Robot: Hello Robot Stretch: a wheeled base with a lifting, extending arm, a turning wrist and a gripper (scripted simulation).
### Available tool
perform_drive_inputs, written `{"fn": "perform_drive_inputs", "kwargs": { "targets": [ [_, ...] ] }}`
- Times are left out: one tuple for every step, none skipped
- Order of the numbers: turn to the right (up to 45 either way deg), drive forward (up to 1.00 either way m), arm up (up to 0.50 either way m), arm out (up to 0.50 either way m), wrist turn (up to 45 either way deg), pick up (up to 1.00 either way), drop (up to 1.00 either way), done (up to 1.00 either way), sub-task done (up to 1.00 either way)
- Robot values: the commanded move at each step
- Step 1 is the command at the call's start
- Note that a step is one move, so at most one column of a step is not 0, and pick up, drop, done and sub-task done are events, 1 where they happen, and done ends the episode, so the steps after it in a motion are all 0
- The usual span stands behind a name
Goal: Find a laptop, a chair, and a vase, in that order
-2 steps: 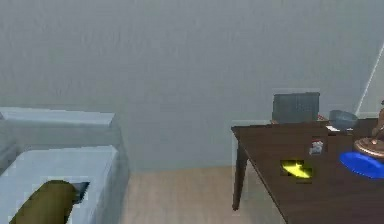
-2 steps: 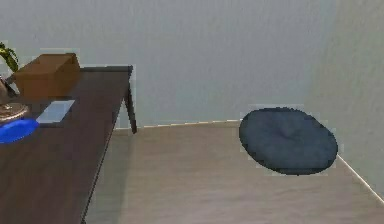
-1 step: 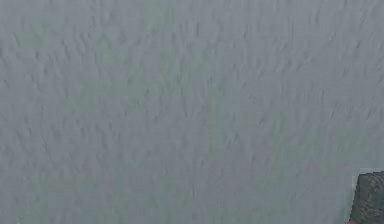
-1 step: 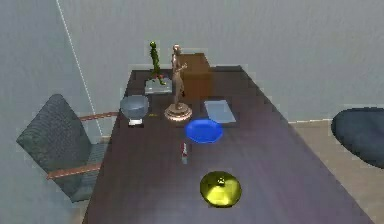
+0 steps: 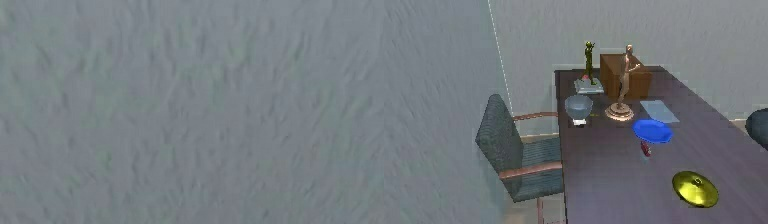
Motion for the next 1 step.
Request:
{"fn": "perform_drive_inputs", "kwargs": {
  "targets": [
    [9.0,0.0,0.0,0.0,0.0,0.0,0.0,0.0,0.0]
  ]
}}
